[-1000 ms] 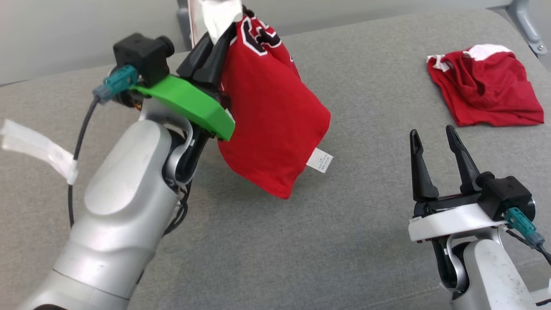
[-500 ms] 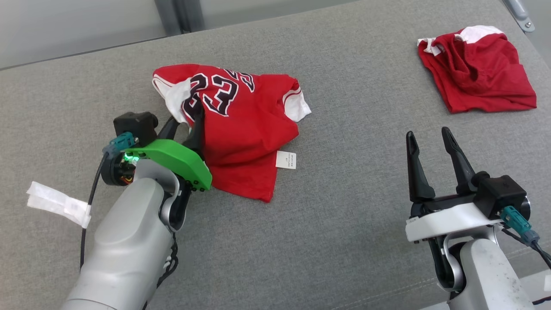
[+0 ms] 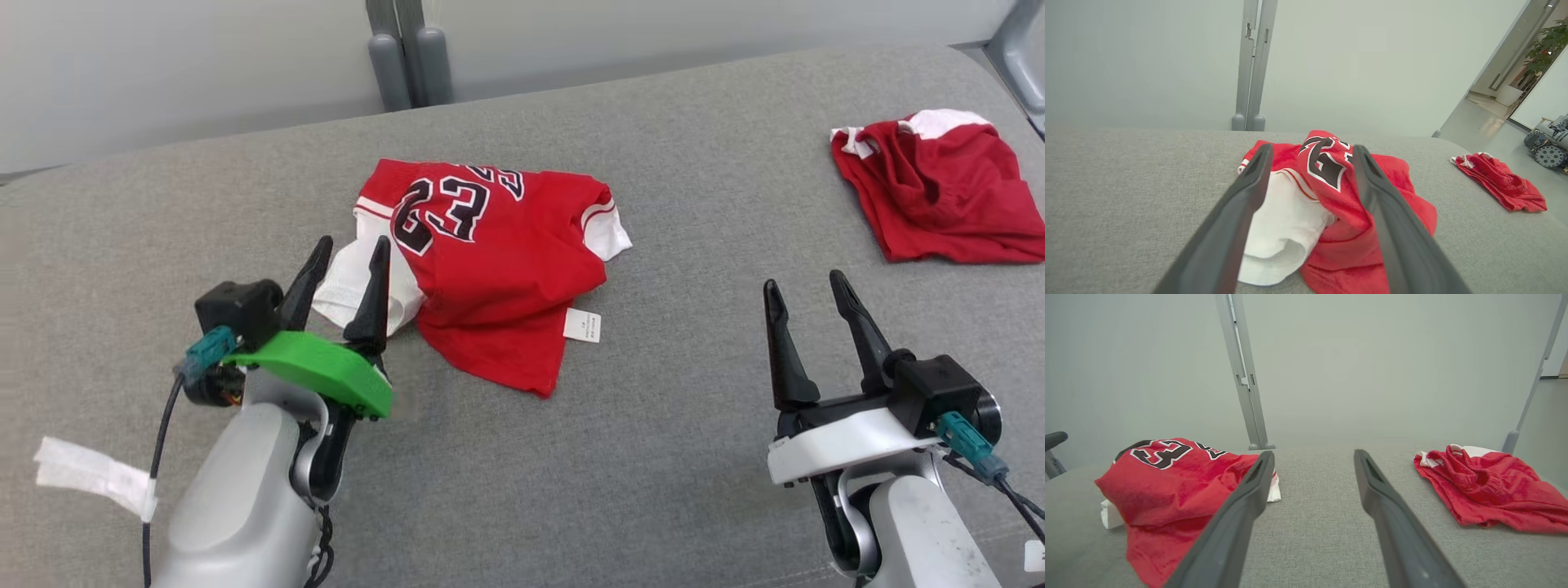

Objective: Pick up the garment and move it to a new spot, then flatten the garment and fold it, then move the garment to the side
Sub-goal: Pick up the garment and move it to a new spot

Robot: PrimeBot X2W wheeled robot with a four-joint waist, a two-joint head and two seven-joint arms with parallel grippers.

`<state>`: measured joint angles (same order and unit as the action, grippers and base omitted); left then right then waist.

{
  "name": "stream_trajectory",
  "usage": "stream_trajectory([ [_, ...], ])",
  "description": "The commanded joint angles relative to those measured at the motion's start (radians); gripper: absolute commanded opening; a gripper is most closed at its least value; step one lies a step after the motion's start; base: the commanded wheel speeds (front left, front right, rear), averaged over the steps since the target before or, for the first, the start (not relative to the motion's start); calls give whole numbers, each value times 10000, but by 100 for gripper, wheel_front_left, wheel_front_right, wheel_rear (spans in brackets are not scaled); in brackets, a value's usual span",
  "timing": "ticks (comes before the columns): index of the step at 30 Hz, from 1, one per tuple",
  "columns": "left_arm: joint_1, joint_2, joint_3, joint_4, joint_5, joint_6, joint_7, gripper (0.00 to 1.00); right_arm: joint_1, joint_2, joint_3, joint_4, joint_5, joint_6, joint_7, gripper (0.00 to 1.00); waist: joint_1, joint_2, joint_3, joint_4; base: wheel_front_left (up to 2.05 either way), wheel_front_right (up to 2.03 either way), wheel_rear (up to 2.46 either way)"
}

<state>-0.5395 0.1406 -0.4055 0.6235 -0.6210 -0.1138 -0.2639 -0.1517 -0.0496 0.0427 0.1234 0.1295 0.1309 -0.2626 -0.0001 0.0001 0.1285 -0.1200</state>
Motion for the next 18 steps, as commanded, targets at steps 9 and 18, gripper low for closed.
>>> stream_trajectory([
  [9,2707,-206,1624,-2802,1177,522,3,100,456,-17,-65,-173,-109,-3,-31,100,1,-1,-578,598,0,0,0],
  [18,4786,-667,2769,-4365,2025,761,3,100,909,-18,-165,-461,129,-3,-31,100,1,-1,-679,799,0,0,0],
])
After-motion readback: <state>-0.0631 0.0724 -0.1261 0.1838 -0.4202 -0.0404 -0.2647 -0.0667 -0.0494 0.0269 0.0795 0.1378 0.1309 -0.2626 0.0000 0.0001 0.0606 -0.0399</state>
